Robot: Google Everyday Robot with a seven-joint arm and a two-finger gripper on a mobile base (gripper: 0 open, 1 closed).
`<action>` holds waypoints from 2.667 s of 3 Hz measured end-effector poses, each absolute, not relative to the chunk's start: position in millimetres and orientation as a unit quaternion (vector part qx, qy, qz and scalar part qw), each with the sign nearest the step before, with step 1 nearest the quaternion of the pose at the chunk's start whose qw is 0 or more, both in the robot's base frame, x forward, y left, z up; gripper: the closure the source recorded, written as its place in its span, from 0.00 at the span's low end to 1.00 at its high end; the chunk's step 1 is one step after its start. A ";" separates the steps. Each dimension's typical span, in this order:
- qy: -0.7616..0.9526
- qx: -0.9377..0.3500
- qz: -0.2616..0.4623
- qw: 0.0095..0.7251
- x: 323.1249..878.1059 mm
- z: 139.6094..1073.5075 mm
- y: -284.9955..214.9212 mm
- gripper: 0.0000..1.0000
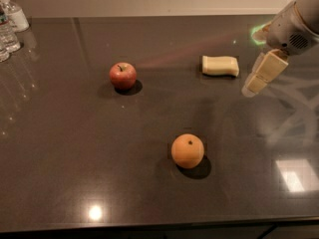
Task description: Move sponge near orange
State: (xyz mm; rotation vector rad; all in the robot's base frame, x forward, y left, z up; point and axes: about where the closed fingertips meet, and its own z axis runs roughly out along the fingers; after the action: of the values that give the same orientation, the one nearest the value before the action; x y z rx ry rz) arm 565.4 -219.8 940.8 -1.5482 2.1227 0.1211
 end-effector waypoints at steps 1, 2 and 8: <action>0.796 -0.540 0.059 0.267 605.3 929.3 -224.1 0.00; 0.807 -0.520 0.069 0.271 640.2 913.2 -224.4 0.00; 0.846 -0.468 0.098 0.238 707.5 831.8 -225.9 0.42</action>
Offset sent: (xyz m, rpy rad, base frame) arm 0.1192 -0.0084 -0.0432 0.1137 0.0314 -0.1452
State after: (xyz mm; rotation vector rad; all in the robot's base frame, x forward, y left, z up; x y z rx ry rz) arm 707.5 -225.9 831.8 -1.2813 2.3174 0.2674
